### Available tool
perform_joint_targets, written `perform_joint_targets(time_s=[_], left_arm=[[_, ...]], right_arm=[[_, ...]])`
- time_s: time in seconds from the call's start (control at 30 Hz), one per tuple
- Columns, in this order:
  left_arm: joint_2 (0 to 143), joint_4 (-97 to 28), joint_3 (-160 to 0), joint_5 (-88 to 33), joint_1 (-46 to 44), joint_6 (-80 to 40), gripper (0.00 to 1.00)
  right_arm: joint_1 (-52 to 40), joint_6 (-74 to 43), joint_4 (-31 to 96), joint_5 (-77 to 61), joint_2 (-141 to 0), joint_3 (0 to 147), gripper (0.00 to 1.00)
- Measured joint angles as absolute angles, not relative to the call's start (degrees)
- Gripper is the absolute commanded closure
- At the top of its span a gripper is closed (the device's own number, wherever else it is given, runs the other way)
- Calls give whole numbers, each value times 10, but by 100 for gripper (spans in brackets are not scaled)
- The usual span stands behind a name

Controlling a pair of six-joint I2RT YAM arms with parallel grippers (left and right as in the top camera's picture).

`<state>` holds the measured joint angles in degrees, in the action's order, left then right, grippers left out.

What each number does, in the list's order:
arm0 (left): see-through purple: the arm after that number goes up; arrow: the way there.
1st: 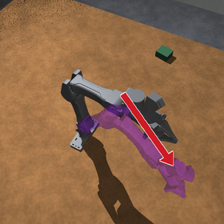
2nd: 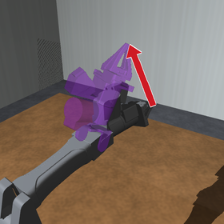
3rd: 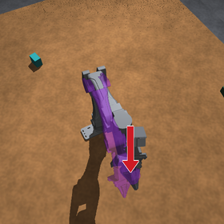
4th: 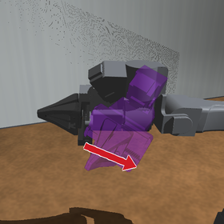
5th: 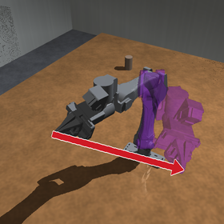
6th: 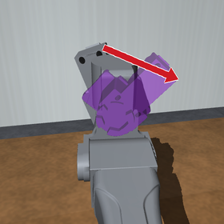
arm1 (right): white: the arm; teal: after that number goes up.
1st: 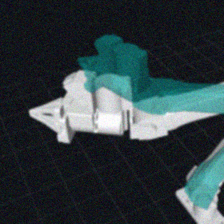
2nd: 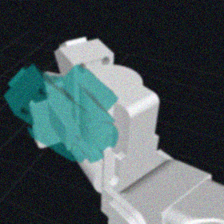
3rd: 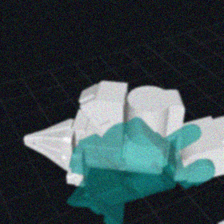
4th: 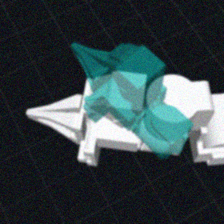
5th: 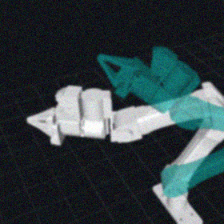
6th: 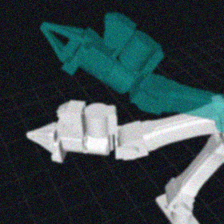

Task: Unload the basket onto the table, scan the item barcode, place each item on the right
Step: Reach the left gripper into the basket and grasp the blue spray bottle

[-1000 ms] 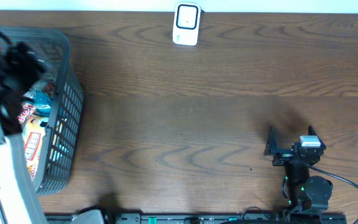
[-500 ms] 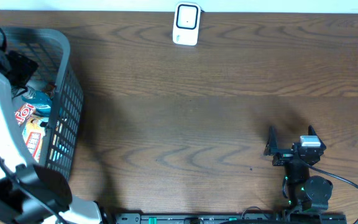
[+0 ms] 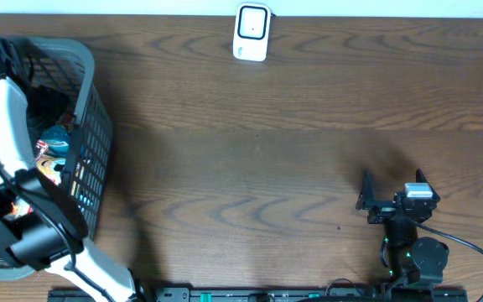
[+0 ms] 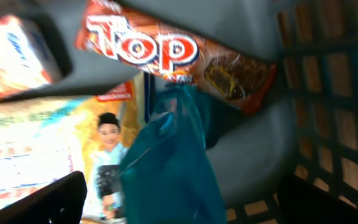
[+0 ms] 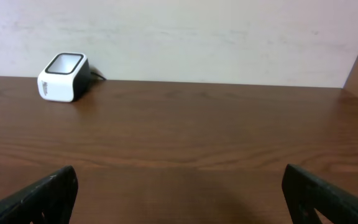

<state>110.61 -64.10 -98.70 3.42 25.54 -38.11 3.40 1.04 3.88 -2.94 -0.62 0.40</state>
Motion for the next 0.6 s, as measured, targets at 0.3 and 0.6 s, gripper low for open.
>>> perform_joint_targets(time_s=[0.3,0.6], left_arm=[[1111,-639,-987,29,254,-395,79],[1099,-641,-981,21,254,-392,86]], right_arm=[[34,10,39,-29,-6,4,1],[34,10,39,-29,-6,4,1]])
